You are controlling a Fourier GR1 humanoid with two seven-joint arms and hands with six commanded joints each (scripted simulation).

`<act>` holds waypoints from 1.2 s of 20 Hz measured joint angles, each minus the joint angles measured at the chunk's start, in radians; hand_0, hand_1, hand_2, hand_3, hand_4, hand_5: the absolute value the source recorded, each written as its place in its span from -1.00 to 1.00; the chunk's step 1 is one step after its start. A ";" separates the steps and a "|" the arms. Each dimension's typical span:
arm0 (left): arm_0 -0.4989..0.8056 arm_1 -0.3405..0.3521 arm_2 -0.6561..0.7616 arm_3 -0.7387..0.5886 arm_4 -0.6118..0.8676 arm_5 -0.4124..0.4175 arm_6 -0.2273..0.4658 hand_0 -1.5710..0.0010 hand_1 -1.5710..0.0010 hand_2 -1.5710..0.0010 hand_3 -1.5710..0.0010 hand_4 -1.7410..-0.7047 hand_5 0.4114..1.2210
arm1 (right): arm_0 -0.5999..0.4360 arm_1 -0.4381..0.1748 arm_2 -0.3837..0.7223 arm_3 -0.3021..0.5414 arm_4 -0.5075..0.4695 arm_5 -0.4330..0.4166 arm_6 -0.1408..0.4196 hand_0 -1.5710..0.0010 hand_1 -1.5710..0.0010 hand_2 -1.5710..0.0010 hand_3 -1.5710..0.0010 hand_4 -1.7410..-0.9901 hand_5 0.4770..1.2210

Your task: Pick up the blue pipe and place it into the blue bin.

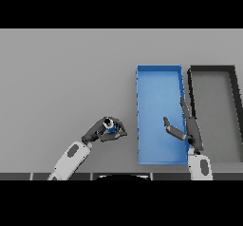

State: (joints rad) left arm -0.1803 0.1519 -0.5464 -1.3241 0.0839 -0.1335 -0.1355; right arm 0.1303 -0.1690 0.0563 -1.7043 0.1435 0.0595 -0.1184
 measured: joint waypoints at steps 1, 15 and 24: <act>0.006 -0.002 -0.012 0.002 -0.022 0.014 -0.035 -0.60 -0.66 -0.71 -0.69 -0.59 0.75 | -0.012 0.004 0.001 0.004 0.001 -0.005 0.010 1.00 1.00 1.00 1.00 0.38 -0.53; -0.042 -0.056 0.010 -0.227 -0.037 -0.003 -0.014 -0.98 -0.98 -0.99 -0.99 -0.47 0.99 | -0.029 -0.009 -0.006 0.026 0.017 -0.009 0.019 1.00 1.00 1.00 1.00 0.50 -0.55; -0.053 -0.082 0.013 -0.267 -0.070 -0.037 0.076 -1.00 -1.00 -1.00 -1.00 -0.47 1.00 | 0.085 0.051 0.024 -0.053 0.087 -0.093 -0.031 1.00 1.00 1.00 1.00 0.61 -0.55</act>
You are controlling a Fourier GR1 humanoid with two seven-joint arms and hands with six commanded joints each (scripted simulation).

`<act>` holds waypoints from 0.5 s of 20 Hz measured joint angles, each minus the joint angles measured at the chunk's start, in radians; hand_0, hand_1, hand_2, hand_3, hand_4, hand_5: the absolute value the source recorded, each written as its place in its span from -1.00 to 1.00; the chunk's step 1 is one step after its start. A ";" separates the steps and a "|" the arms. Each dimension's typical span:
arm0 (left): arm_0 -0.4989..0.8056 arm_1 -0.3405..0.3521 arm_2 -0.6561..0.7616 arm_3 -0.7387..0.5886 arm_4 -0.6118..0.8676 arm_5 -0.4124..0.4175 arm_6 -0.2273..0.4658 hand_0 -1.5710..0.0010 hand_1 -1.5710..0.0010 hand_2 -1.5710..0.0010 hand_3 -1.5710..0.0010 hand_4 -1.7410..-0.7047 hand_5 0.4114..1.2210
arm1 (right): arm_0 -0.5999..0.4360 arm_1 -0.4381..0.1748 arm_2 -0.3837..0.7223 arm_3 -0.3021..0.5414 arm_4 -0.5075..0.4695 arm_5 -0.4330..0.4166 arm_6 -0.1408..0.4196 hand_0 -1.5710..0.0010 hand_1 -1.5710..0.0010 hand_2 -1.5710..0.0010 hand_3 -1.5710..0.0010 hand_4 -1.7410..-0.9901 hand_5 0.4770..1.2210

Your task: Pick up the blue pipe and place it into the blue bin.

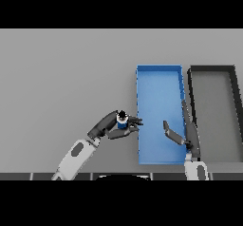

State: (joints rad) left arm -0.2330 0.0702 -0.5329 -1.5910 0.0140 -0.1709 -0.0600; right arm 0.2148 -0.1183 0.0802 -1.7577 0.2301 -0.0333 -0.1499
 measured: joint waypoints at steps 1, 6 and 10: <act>0.001 -0.003 0.006 0.004 -0.003 -0.001 -0.002 -1.00 -1.00 -1.00 -1.00 -0.47 1.00 | 0.055 0.031 0.015 -0.038 0.031 -0.039 -0.006 1.00 1.00 1.00 1.00 0.53 -0.55; 0.001 -0.013 0.017 0.013 -0.025 -0.024 -0.003 -1.00 -1.00 -1.00 -1.00 -0.47 1.00 | 0.238 0.142 0.076 -0.197 0.150 -0.168 0.013 1.00 1.00 0.95 1.00 0.45 -0.54; -0.005 -0.034 0.027 0.014 -0.027 -0.046 0.006 -1.00 -1.00 -1.00 -1.00 -0.47 1.00 | 0.241 0.083 0.093 -0.328 -0.101 0.038 0.009 1.00 0.96 0.85 1.00 0.40 -0.65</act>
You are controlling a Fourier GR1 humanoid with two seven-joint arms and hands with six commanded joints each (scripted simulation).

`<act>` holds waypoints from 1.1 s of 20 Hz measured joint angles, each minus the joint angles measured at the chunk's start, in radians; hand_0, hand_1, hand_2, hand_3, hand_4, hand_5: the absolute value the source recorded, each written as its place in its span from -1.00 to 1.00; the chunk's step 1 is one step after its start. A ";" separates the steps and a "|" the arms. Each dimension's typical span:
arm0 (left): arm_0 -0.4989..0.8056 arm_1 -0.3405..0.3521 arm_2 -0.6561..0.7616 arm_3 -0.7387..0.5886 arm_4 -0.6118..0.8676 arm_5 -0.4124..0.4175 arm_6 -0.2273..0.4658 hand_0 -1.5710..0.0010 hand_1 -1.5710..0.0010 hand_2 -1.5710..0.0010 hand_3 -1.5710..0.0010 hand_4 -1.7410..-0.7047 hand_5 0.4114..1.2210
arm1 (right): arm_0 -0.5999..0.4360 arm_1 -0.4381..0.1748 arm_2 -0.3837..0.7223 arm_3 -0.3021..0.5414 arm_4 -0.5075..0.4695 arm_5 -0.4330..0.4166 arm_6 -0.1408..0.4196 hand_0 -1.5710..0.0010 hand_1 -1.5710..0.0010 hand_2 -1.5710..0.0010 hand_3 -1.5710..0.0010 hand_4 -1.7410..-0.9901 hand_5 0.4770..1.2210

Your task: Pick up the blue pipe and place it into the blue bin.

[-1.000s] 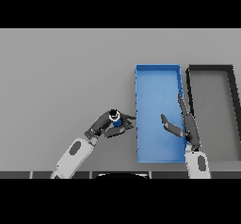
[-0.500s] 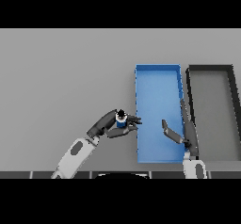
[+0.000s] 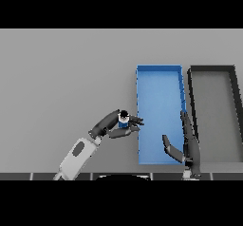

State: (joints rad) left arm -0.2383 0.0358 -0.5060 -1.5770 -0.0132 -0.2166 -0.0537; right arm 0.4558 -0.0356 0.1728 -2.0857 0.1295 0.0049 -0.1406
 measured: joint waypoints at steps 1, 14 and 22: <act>0.003 0.003 0.004 -0.006 0.003 -0.011 -0.007 -1.00 -1.00 -1.00 -1.00 -0.47 1.00 | -0.025 -0.032 -0.002 -0.010 -0.039 0.047 0.077 1.00 0.97 0.85 1.00 0.38 -0.67; 0.000 -0.034 0.030 -0.003 -0.046 -0.046 0.014 -1.00 -1.00 -1.00 -1.00 -0.47 1.00 | -0.529 -0.134 0.150 -0.024 -0.156 0.275 0.536 1.00 1.00 0.94 1.00 0.19 -0.78; 0.014 -0.054 0.061 0.003 -0.034 -0.098 0.024 -1.00 -1.00 -1.00 -1.00 -0.48 1.00 | -0.791 -0.089 0.206 0.025 -0.183 0.300 0.652 0.98 0.97 0.90 1.00 0.45 -0.87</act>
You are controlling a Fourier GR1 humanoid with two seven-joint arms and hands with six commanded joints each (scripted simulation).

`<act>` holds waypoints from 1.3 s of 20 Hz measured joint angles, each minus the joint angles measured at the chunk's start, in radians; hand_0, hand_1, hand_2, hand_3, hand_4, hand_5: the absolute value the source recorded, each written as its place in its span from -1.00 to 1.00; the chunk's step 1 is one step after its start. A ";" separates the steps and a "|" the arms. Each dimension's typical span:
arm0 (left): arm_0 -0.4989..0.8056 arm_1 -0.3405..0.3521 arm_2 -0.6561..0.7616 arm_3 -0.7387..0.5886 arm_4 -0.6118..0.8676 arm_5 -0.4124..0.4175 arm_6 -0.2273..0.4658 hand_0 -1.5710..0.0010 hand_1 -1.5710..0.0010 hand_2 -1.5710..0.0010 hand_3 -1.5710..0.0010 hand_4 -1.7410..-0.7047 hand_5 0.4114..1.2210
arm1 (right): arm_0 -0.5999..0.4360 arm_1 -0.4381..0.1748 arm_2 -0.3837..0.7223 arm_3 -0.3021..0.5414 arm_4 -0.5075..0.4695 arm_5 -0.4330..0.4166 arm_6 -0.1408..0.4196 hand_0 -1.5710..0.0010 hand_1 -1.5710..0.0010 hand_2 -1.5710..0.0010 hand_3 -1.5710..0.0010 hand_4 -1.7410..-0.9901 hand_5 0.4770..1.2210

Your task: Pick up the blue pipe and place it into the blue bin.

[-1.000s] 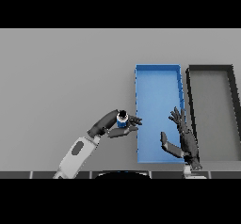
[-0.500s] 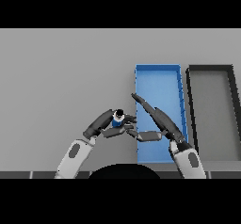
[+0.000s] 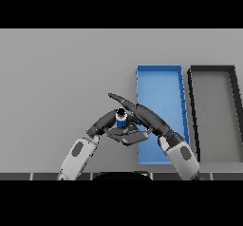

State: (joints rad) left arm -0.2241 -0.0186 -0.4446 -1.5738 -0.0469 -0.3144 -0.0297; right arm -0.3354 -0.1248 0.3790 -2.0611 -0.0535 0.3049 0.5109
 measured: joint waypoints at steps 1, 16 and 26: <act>-0.006 0.002 0.008 0.004 -0.008 -0.001 0.007 -1.00 -1.00 -1.00 -1.00 -0.48 1.00 | -0.016 0.001 -0.007 0.011 -0.011 0.001 0.029 0.97 0.96 0.89 1.00 0.48 -0.88; 0.024 -0.044 0.050 0.003 -0.034 -0.059 0.037 -1.00 -1.00 -1.00 -0.86 -0.95 1.00 | -0.130 0.062 0.017 0.150 -0.070 0.026 -0.039 -0.81 -0.81 -0.82 -0.66 -0.80 0.37; 0.037 -0.061 0.083 -0.029 -0.121 -0.062 0.037 -0.86 -0.71 -0.65 -0.48 -0.73 1.00 | -0.116 0.070 0.058 0.150 0.021 -0.030 -0.184 -0.98 -0.98 -0.98 -0.96 -0.98 0.93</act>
State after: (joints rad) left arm -0.1873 -0.0799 -0.3618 -1.6026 -0.1678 -0.3762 0.0070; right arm -0.4510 -0.0552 0.4367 -1.9111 -0.0326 0.2744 0.3274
